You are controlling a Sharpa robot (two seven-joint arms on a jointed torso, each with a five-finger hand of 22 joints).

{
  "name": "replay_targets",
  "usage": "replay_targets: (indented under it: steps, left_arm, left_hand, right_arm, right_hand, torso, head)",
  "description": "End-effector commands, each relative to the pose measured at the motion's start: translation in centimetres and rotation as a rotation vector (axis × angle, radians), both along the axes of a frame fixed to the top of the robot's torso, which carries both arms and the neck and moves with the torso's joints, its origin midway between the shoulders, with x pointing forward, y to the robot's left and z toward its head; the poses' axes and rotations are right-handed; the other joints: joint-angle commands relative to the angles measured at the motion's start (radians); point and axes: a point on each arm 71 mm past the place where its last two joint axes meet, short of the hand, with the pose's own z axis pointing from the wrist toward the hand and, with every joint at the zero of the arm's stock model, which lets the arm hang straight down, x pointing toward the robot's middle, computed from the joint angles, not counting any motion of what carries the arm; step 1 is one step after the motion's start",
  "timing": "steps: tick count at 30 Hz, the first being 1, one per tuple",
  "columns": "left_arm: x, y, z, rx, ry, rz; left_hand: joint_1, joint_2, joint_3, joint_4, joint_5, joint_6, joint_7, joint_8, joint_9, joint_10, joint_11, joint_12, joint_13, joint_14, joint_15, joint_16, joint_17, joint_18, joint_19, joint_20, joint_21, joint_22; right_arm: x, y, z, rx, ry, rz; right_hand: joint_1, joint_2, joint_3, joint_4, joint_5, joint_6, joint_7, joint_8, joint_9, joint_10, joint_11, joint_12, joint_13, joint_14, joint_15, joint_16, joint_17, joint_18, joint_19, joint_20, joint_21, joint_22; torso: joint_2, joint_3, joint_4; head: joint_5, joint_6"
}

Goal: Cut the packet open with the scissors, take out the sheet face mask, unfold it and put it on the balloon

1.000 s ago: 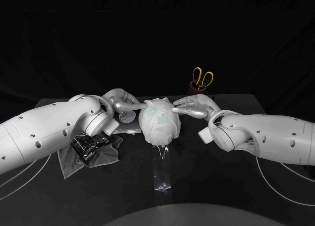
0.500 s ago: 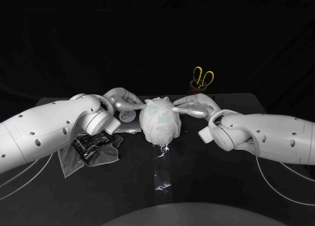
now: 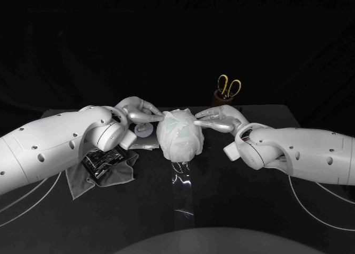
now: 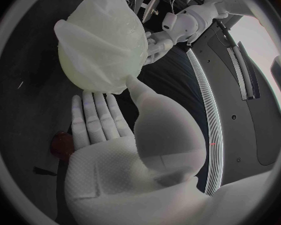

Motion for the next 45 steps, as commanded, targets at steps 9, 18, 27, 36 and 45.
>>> replay_targets:
  steps: [9, 18, 27, 36, 45]
  left_arm:
    - [0.3, 0.5, 0.2, -0.029, -0.01, 0.055]
    - [0.6, 1.0, 0.2, -0.003, -0.032, 0.078]
    - [0.3, 0.8, 0.1, 0.037, -0.025, 0.034]
    - [0.0, 0.2, -0.1, 0.06, -0.01, -0.023]
    - [-0.1, -0.1, -0.3, 0.07, 0.002, -0.045]
  left_hand:
    - [-0.093, -0.026, 0.141, -0.067, 0.002, -0.014, -0.001, 0.023, 0.154, 0.035, -0.019, 0.015, 0.035, 0.081, -0.008, 0.006, 0.183, -0.021, 0.016, -0.002, 0.012, 0.017]
    - [-0.126, -0.028, 0.179, -0.092, 0.003, -0.019, -0.003, 0.03, 0.18, 0.04, -0.02, 0.018, 0.045, 0.082, -0.009, 0.005, 0.187, -0.021, 0.02, -0.004, 0.016, 0.023]
    - [-0.229, -0.059, 0.134, -0.055, 0.003, -0.058, 0.008, 0.016, 0.195, -0.048, -0.006, -0.064, -0.106, 0.063, 0.001, -0.003, 0.118, -0.018, 0.002, 0.0, 0.002, -0.005]
    - [-0.323, -0.106, -0.124, -0.004, 0.001, -0.119, 0.035, -0.078, 0.149, -0.12, 0.019, -0.103, -0.179, 0.049, 0.025, -0.009, 0.085, -0.011, -0.023, 0.028, -0.022, -0.043]
    - [-0.285, -0.098, -0.191, 0.01, 0.0, -0.117, 0.042, -0.118, 0.122, -0.117, 0.024, -0.095, -0.169, 0.048, 0.031, -0.008, 0.088, -0.011, -0.022, 0.033, -0.024, -0.043]
  right_arm:
    - [-0.2, 0.2, 0.0, 0.0, -0.004, 0.025]
    - [-0.2, 0.3, 0.1, 0.001, -0.005, 0.027]
    - [-0.2, 0.3, 0.1, 0.0, -0.006, 0.029]
    - [-0.3, 0.4, 0.1, 0.0, -0.006, 0.03]
    - [-0.3, 0.4, 0.1, 0.002, -0.005, 0.032]
  right_hand:
    - [0.011, -0.003, -0.01, 0.0, -0.001, 0.006, 0.09, -0.006, 0.0, 0.006, -0.002, -0.007, -0.002, 0.008, 0.002, -0.006, -0.002, -0.005, -0.012, 0.0, -0.005, -0.003]
    - [0.011, -0.003, -0.011, 0.0, -0.001, 0.007, 0.09, -0.006, 0.0, 0.006, -0.002, -0.007, -0.002, 0.008, 0.002, -0.007, -0.002, -0.005, -0.013, 0.0, -0.006, -0.004]
    - [0.01, -0.004, -0.013, 0.001, -0.001, 0.007, 0.09, -0.007, 0.0, 0.006, -0.002, -0.007, -0.002, 0.008, 0.002, -0.008, -0.003, -0.005, -0.016, 0.0, -0.007, -0.007]
    - [0.01, -0.004, -0.015, 0.001, -0.001, 0.007, 0.09, -0.007, 0.0, 0.007, -0.001, -0.007, -0.002, 0.008, 0.003, -0.01, -0.003, -0.005, -0.017, 0.0, -0.008, -0.008]
    - [0.01, -0.004, -0.015, 0.001, -0.001, 0.007, 0.09, -0.007, 0.0, 0.007, -0.001, -0.007, -0.002, 0.008, 0.003, -0.01, -0.003, -0.005, -0.017, 0.0, -0.008, -0.008]
  torso:
    - [0.0, 0.0002, 0.0001]
    - [0.0, 0.0001, 0.0]
    - [0.0, 0.0003, 0.0009]
    - [0.001, 0.0, 0.0005]
    - [0.001, 0.0001, 0.0002]
  head:
    - [0.001, 0.001]
    - [0.001, 0.002]
    - [0.001, 0.004]
    - [0.002, 0.004]
    - [0.001, 0.002]
